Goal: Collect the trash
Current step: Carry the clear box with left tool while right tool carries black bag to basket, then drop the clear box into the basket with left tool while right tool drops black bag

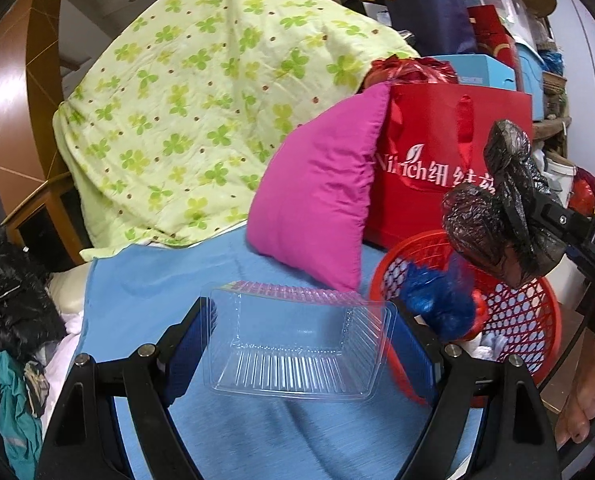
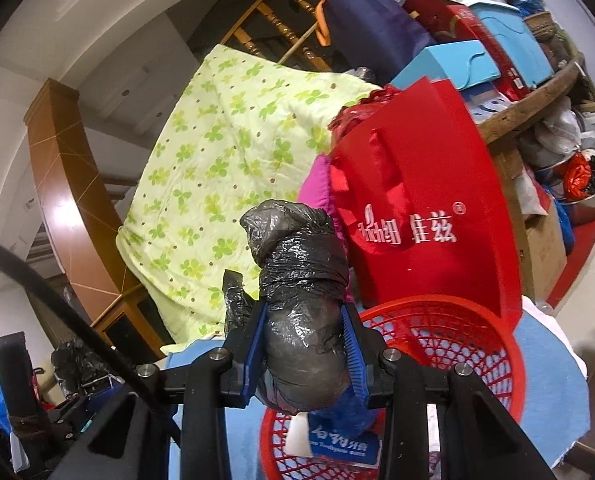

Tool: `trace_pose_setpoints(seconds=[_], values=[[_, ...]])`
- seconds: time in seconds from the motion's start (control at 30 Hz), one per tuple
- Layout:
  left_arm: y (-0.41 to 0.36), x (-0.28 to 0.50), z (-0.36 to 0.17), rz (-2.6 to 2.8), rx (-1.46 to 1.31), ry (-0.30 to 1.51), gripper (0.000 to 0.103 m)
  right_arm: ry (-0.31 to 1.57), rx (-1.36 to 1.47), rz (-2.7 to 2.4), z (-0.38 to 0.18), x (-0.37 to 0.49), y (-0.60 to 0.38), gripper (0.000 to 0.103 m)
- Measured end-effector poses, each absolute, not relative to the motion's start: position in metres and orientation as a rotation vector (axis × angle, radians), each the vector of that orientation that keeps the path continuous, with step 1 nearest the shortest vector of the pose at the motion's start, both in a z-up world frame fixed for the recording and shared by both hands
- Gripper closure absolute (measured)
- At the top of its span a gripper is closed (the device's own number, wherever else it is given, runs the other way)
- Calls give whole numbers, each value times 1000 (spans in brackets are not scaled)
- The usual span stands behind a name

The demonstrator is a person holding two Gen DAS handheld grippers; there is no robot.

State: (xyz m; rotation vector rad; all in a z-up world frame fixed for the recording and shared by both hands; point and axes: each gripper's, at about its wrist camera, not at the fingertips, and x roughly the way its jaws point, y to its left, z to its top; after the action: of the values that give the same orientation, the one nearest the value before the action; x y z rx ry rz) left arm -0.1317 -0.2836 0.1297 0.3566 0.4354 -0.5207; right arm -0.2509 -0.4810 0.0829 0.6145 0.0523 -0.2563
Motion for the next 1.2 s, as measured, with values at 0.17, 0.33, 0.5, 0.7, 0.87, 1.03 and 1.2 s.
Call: trace_pose_setpoints(seconds=[0.17, 0.33, 0.5, 0.7, 0.87, 1.03, 1.2], values=[[-300, -138, 134, -556, 363, 426, 17, 47, 643, -281, 79, -259, -492, 64], [-315, -140, 135, -594, 364, 432, 17, 53, 669, -303, 75, -264, -502, 63], [-330, -137, 132, -653, 334, 463, 17, 62, 693, -324, 72, -265, -511, 63], [-351, -127, 119, -749, 299, 547, 17, 87, 739, -346, 65, -265, -523, 62], [-363, -123, 105, -831, 260, 614, 17, 103, 772, -353, 60, -265, -531, 62], [-365, -122, 98, -899, 226, 653, 16, 135, 787, -352, 57, -261, -532, 59], [-356, -115, 94, -979, 148, 698, 16, 118, 792, -354, 58, -263, -532, 43]])
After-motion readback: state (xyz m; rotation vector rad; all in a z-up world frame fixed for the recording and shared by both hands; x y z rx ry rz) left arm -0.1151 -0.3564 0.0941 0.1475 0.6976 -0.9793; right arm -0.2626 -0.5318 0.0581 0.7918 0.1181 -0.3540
